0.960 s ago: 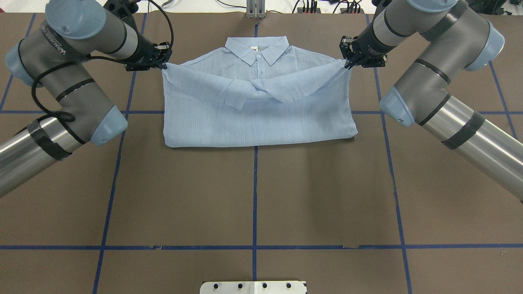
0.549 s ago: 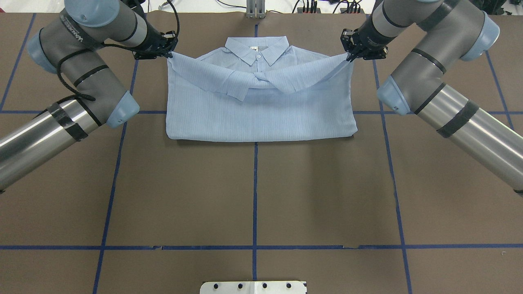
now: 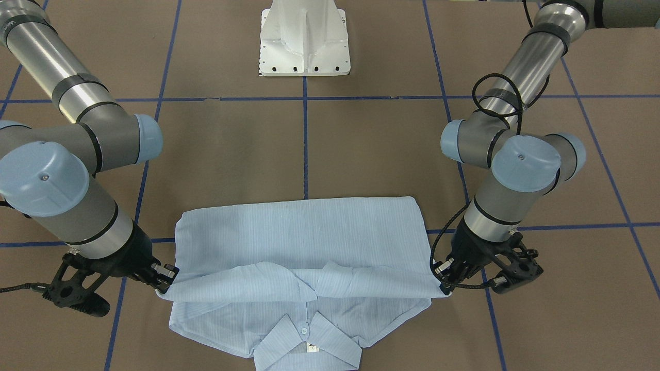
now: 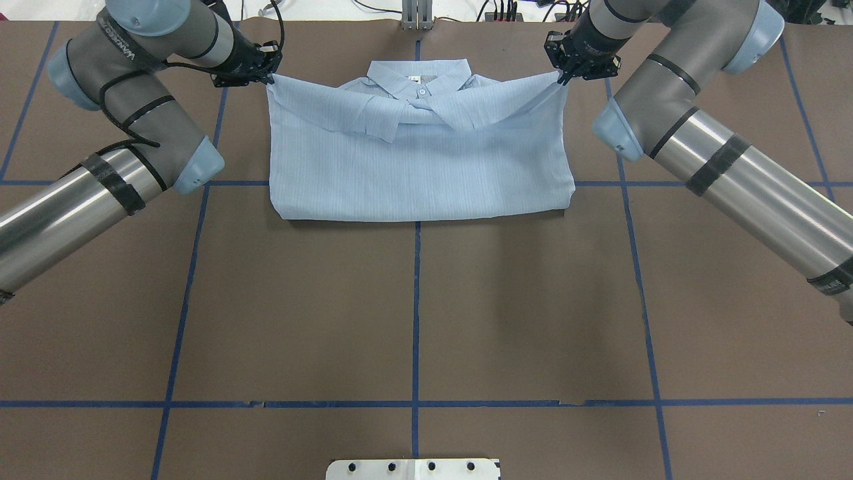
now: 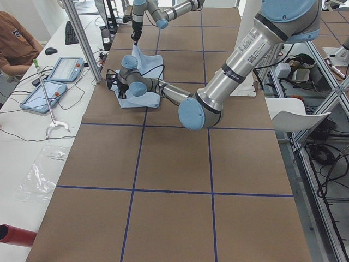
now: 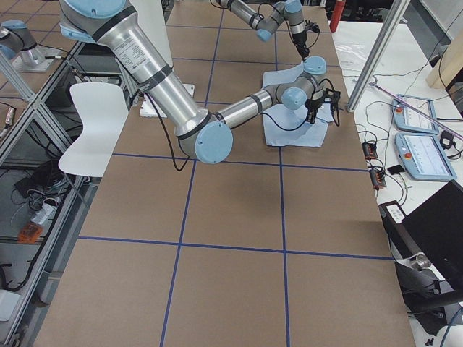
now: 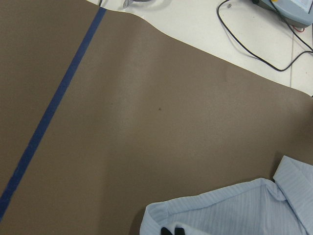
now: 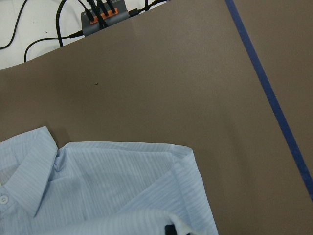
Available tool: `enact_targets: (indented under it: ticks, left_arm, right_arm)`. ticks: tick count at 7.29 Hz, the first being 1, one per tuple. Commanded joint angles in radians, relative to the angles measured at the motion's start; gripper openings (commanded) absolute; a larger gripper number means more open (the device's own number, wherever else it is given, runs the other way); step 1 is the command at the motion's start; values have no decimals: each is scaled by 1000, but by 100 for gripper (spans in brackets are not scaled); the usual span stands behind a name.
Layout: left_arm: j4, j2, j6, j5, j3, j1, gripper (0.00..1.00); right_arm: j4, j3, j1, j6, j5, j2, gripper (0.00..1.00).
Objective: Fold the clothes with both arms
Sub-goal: 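Open both grippers to release the hem near the collar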
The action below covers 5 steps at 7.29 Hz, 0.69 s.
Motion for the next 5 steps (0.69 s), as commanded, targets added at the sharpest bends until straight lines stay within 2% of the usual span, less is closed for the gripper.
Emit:
enact_targets:
  ticks: [1,3,4,5]
  left_arm:
    - [-2,6,1,0,1,-2,0]
    - [-7,7,-7,0,-3,-2,0]
    - [-7,6,-18,0,-3,-2,53]
    - [-4,4,-18,0,-6,-2,99]
  right_arm:
    - [69,-58,-8,-11,-7,13,0]
    - [110,-78,-7,-11,-7,11,0]
    - [111,-78,-7,-12,-9,8,61]
    - [113,-78,-7,-22,-16,10,100]
